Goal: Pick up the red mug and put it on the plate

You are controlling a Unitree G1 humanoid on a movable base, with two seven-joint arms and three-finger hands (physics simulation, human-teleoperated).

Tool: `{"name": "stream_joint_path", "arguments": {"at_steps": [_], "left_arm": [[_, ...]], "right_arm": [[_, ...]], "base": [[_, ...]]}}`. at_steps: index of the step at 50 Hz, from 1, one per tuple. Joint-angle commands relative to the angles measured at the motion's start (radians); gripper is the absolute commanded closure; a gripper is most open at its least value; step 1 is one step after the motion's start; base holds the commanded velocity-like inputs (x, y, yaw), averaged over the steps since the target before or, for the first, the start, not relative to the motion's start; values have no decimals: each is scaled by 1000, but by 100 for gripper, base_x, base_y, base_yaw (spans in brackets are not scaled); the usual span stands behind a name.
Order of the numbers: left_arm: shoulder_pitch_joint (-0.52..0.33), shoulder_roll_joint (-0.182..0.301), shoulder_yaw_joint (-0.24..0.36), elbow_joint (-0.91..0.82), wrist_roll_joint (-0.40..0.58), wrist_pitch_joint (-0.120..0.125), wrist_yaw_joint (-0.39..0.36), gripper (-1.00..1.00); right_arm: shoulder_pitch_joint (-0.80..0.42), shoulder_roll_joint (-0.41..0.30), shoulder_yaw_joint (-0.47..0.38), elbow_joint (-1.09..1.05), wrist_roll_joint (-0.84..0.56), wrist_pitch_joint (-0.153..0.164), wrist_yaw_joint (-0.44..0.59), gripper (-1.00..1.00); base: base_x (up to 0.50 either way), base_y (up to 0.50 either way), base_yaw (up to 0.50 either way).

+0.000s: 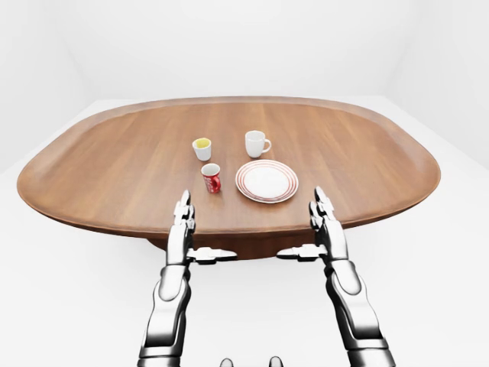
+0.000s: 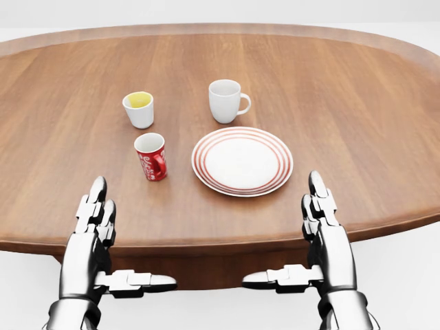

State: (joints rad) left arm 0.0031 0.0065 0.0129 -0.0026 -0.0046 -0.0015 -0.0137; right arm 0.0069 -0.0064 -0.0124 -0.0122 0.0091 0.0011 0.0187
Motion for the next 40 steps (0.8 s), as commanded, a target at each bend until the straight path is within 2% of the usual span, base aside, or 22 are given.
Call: {"name": "stream_joint_path", "arguments": {"at_steps": [1,6,28,40], "left_arm": [[5,11,21,-3,-6,-3,-21,-100],[10,10,22,-16,-8,2,-22,-100],[7,9,13,-3,6,-8,-20,-100],[13,9,16,-24,5,1,-20,-100]], "right_arm": [[13,-9,-17,-23,13,1,31,-100],[15,-7,-13,-23,6,-3,30,-100],[3,-12,-15,1,-19,-3,23,-100],[-2,-15,-21,23,-22,-11,26,-100]], "base": [[0,0,0],[0,0,0],[0,0,0],[0,22,0]]}}
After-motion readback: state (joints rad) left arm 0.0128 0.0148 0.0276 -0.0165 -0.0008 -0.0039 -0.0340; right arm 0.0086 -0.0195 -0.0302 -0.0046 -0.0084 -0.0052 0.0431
